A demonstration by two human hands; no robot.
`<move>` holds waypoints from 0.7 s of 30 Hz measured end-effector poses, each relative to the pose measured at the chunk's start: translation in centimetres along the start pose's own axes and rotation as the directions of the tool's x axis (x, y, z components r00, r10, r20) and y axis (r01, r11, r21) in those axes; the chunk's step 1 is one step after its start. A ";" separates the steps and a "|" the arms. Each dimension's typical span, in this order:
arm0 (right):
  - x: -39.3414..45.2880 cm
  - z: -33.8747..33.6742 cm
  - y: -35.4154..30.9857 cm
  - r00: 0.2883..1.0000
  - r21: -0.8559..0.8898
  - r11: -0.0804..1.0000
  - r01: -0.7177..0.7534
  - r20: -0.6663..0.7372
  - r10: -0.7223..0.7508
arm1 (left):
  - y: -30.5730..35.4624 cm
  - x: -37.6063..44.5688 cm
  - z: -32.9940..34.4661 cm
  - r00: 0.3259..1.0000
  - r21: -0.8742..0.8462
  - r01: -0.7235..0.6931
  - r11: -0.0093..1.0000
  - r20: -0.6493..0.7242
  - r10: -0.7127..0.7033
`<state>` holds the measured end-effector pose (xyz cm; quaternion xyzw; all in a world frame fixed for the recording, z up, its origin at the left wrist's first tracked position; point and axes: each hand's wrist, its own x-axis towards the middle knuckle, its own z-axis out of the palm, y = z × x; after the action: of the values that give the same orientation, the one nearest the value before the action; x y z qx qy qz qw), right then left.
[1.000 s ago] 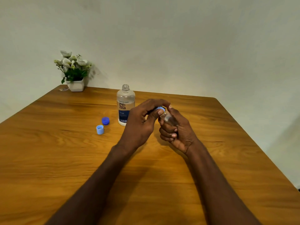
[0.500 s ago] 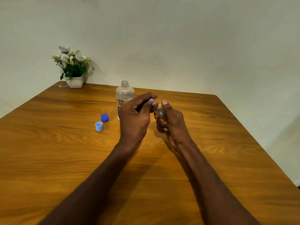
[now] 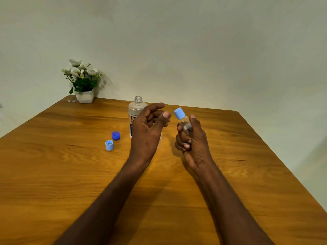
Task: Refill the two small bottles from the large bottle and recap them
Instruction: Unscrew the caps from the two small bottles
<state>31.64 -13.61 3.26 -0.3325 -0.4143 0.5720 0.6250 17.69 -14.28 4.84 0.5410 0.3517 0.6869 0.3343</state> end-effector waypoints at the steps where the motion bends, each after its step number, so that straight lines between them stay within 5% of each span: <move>1: 0.0 -0.1 0.0 1.000 -0.004 1.000 -0.005 -0.003 0.005 | 0.0 0.0 -0.1 1.000 0.004 0.004 1.000 -0.002 -0.004; 7: -0.4 0.3 0.3 1.000 -0.104 0.995 -0.001 -0.003 0.000 | 0.1 -0.2 0.0 0.990 0.029 -0.009 1.000 0.141 0.005; 17: -0.6 0.6 0.3 1.000 -0.122 0.993 -0.011 -0.010 0.010 | -0.1 0.1 -0.4 0.982 0.068 -0.051 0.996 0.183 0.038; 21: -0.8 0.7 0.3 1.000 -0.178 0.984 0.007 -0.024 -0.011 | -0.1 0.0 -0.3 0.993 0.106 -0.091 0.990 0.084 0.082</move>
<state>30.86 -14.36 3.19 -0.3921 -0.4576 0.5256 0.6005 17.45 -14.32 4.71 0.6002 0.3513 0.6584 0.2878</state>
